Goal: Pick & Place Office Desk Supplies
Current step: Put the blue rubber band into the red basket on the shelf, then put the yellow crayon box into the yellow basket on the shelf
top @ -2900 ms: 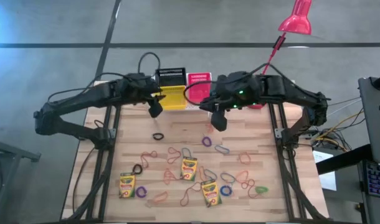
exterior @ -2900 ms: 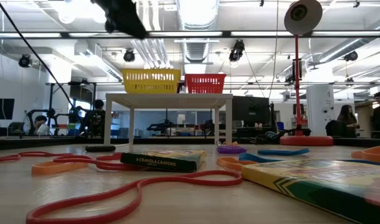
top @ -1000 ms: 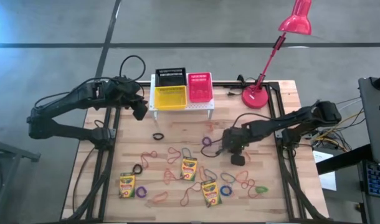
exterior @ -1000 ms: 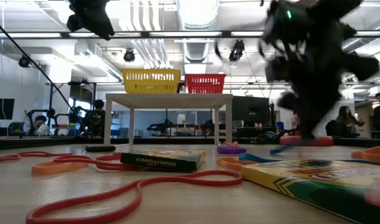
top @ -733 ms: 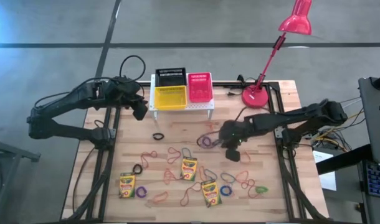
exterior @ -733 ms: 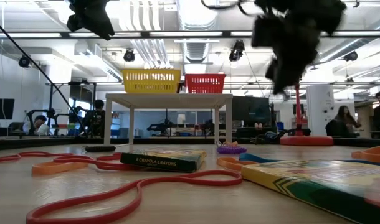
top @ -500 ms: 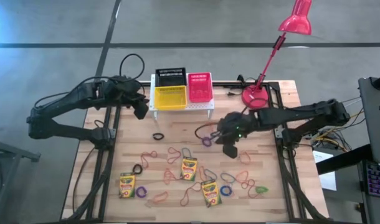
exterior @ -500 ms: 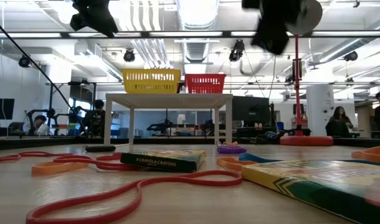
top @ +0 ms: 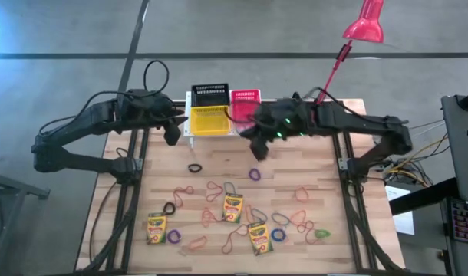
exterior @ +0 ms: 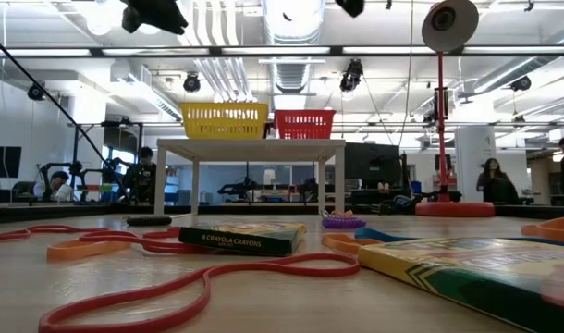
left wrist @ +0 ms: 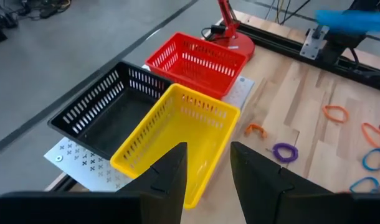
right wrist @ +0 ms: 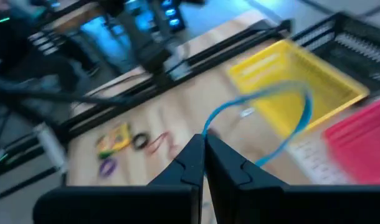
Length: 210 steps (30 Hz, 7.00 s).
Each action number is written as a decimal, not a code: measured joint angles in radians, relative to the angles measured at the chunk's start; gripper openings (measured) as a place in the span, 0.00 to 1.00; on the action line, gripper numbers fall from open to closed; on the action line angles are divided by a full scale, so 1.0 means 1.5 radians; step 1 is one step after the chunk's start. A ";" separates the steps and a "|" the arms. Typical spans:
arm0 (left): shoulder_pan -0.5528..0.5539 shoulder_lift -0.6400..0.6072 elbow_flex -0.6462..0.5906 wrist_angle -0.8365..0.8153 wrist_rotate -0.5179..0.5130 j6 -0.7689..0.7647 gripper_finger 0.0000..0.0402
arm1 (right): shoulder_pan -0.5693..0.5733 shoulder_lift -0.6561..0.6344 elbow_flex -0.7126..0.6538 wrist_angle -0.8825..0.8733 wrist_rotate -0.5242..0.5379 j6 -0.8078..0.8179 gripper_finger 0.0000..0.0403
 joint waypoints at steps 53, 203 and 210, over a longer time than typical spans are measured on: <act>0.000 0.007 -0.003 -0.055 0.013 0.060 0.31 | 0.040 0.102 0.233 -0.425 0.155 0.105 0.41; -0.140 -0.032 -0.425 0.363 0.514 -0.038 0.10 | 0.095 0.212 -0.080 0.289 -0.161 0.157 0.60; -0.139 -0.032 -0.421 0.364 0.501 -0.057 0.10 | 0.097 0.222 -0.080 0.319 -0.161 0.140 0.55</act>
